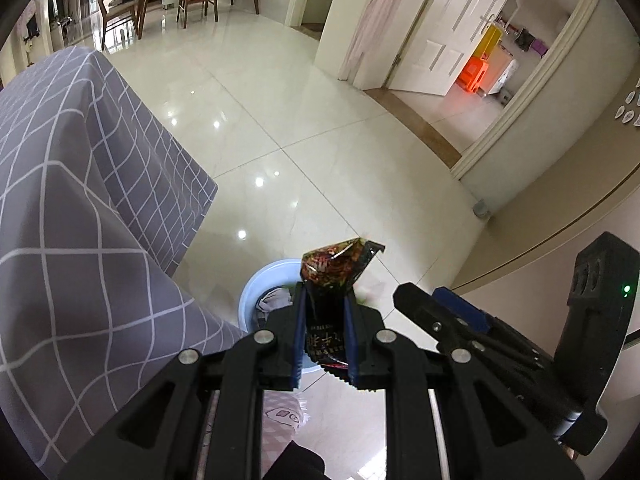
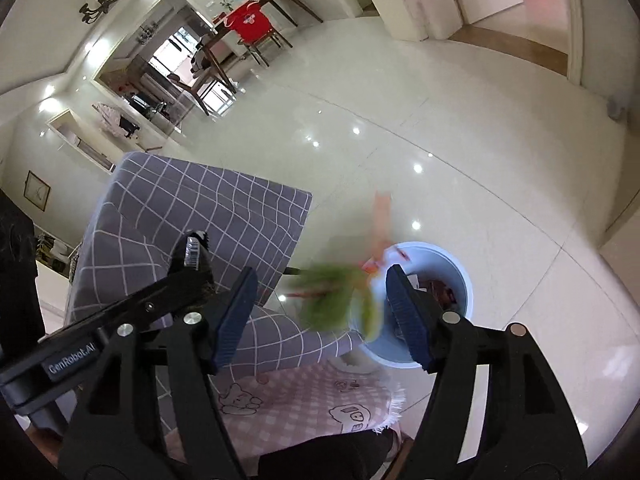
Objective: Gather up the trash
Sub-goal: 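Carry both items over the blue bin and open both tools to drop them, then move to the table and grasp the clear plastic bottle with the left tool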
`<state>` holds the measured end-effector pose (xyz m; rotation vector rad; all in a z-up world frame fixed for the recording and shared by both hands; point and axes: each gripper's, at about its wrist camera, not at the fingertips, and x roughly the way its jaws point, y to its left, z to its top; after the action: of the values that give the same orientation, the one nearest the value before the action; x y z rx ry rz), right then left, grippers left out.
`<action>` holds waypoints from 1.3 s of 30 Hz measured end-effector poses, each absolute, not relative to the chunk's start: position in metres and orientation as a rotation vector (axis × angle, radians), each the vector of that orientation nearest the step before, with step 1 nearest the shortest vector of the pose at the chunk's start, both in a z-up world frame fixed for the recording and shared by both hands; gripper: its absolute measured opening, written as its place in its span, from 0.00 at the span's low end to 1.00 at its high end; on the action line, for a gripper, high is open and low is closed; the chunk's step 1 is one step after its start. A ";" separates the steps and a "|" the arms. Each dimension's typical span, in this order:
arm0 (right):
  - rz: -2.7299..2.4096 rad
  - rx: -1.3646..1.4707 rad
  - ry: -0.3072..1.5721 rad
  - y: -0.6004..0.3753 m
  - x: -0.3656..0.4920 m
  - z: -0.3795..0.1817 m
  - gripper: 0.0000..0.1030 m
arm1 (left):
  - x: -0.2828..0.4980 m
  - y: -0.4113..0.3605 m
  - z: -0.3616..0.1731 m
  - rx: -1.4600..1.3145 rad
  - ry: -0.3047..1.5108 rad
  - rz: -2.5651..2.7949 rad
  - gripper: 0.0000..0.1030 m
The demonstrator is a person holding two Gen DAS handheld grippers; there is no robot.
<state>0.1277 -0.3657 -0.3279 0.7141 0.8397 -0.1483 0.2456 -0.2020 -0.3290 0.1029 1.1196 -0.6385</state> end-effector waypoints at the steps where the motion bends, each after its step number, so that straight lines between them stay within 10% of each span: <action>1: -0.150 0.714 0.841 -0.368 0.128 -0.328 0.65 | 0.246 -0.202 -0.331 0.106 1.123 -0.637 0.16; 24: -0.256 0.686 0.730 -0.386 0.093 -0.304 0.65 | 0.245 -0.233 -0.343 0.169 1.164 -0.673 0.17; 29: -0.281 0.700 0.685 -0.392 0.083 -0.296 0.65 | 0.252 -0.241 -0.339 0.165 1.191 -0.659 0.72; 39: -0.261 0.696 0.723 -0.380 0.085 -0.301 0.65 | 0.245 -0.221 -0.324 0.132 1.153 -0.618 0.74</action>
<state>0.0847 -0.3802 -0.3013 0.6959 0.7232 -0.2607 0.2451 -0.2205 -0.3242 0.1322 1.1534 -0.6184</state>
